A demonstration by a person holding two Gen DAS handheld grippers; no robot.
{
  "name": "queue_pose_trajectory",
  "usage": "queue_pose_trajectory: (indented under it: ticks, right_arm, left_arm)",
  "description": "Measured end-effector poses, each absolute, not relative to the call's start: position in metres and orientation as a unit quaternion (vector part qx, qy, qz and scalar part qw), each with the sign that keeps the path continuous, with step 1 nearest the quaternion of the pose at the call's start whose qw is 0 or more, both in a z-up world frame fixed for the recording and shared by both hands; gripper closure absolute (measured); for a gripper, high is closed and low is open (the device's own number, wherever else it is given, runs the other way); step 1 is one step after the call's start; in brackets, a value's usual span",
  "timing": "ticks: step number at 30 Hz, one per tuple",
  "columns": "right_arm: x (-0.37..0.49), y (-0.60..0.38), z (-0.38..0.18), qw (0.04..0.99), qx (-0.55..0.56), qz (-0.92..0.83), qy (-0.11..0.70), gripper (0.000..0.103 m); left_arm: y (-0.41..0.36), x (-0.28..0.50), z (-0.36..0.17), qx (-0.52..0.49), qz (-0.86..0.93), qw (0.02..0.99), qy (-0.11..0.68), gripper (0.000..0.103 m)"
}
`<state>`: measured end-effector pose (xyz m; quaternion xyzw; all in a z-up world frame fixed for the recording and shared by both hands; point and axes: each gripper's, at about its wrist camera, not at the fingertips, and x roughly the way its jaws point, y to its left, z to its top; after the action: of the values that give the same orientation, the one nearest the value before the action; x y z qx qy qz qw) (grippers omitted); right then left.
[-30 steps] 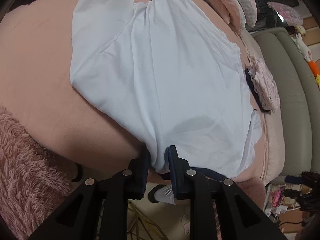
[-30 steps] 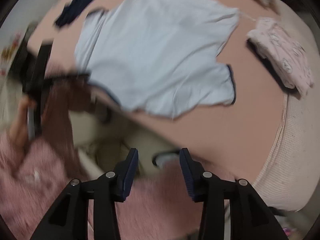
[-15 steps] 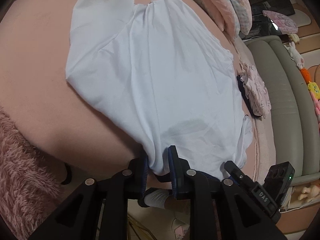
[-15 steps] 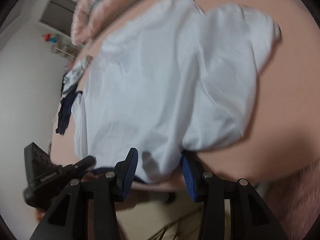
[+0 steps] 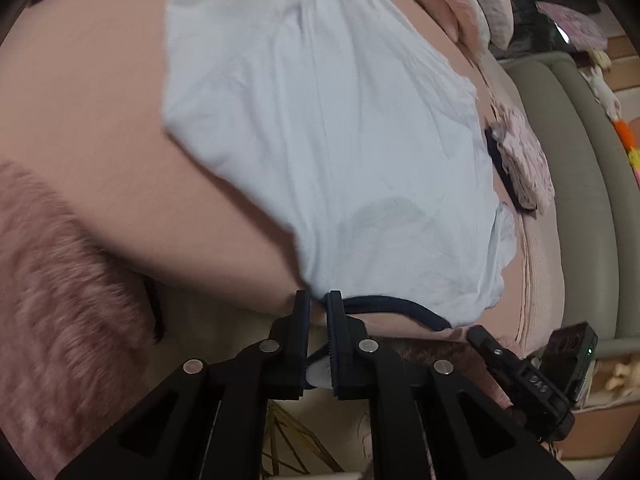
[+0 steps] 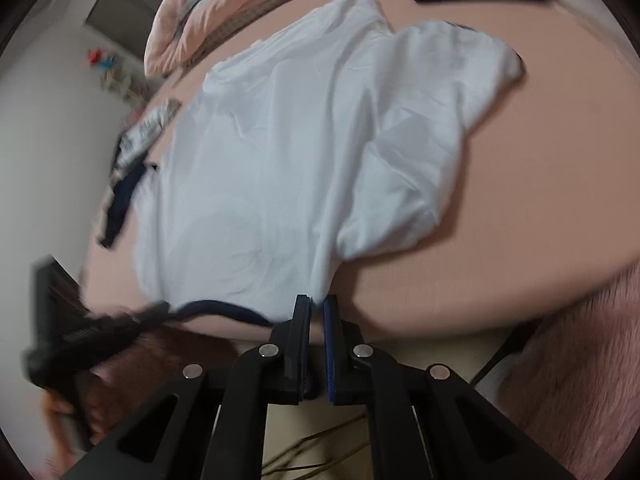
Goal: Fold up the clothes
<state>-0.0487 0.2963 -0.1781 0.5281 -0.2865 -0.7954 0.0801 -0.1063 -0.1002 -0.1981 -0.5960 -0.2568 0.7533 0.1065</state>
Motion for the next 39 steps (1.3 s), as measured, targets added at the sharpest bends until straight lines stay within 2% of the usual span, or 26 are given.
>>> queue_pose_trajectory:
  ticks: [1, 3, 5, 6, 10, 14, 20, 27, 31, 34, 36, 39]
  right_arm:
    - [-0.052, 0.305, -0.174, 0.070, 0.522, -0.800, -0.289, 0.096]
    - [-0.057, 0.323, -0.165, 0.051, 0.509, -0.808, -0.294, 0.089]
    - [-0.063, 0.340, -0.157, 0.032, 0.496, -0.815, -0.298, 0.059]
    - [-0.066, 0.349, -0.153, 0.022, 0.489, -0.819, -0.300, 0.054]
    - [-0.080, 0.378, -0.141, -0.014, 0.472, -0.829, -0.301, 0.053]
    - [-0.102, 0.370, -0.165, -0.004, 0.504, -0.820, -0.272, 0.054]
    - [-0.101, 0.335, -0.174, 0.019, 0.551, -0.824, -0.131, 0.056]
    - [-0.099, 0.382, -0.154, 0.004, 0.517, -0.835, -0.187, 0.058]
    - [-0.099, 0.410, -0.142, -0.005, 0.494, -0.840, -0.222, 0.055]
    - [-0.112, 0.427, -0.150, -0.011, 0.494, -0.835, -0.245, 0.055]
    - [-0.123, 0.429, -0.163, -0.006, 0.501, -0.826, -0.258, 0.055]
    - [-0.136, 0.430, -0.178, 0.007, 0.506, -0.818, -0.274, 0.055]
  left_arm:
    - [-0.101, -0.104, -0.187, -0.583, 0.766, 0.109, -0.249, 0.096]
    - [-0.092, -0.105, -0.170, -0.566, 0.781, 0.127, -0.233, 0.095]
    - [-0.070, -0.114, -0.160, -0.555, 0.787, 0.163, -0.215, 0.095]
    - [-0.060, -0.119, -0.155, -0.549, 0.790, 0.181, -0.206, 0.095]
    - [0.003, -0.137, -0.156, -0.547, 0.788, 0.237, -0.155, 0.095]
    - [0.054, -0.145, -0.169, -0.558, 0.777, 0.267, -0.118, 0.095]
    - [0.094, -0.152, -0.182, -0.567, 0.762, 0.297, -0.105, 0.095]
    - [0.131, -0.140, -0.175, -0.550, 0.745, 0.368, -0.090, 0.095]
    - [0.147, -0.134, -0.178, -0.552, 0.753, 0.354, -0.056, 0.093]
    - [0.155, -0.133, -0.185, -0.556, 0.758, 0.339, -0.044, 0.081]
    - [0.159, -0.133, -0.189, -0.557, 0.761, 0.330, -0.037, 0.064]
    - [0.166, -0.132, -0.197, -0.560, 0.766, 0.314, -0.025, 0.062]
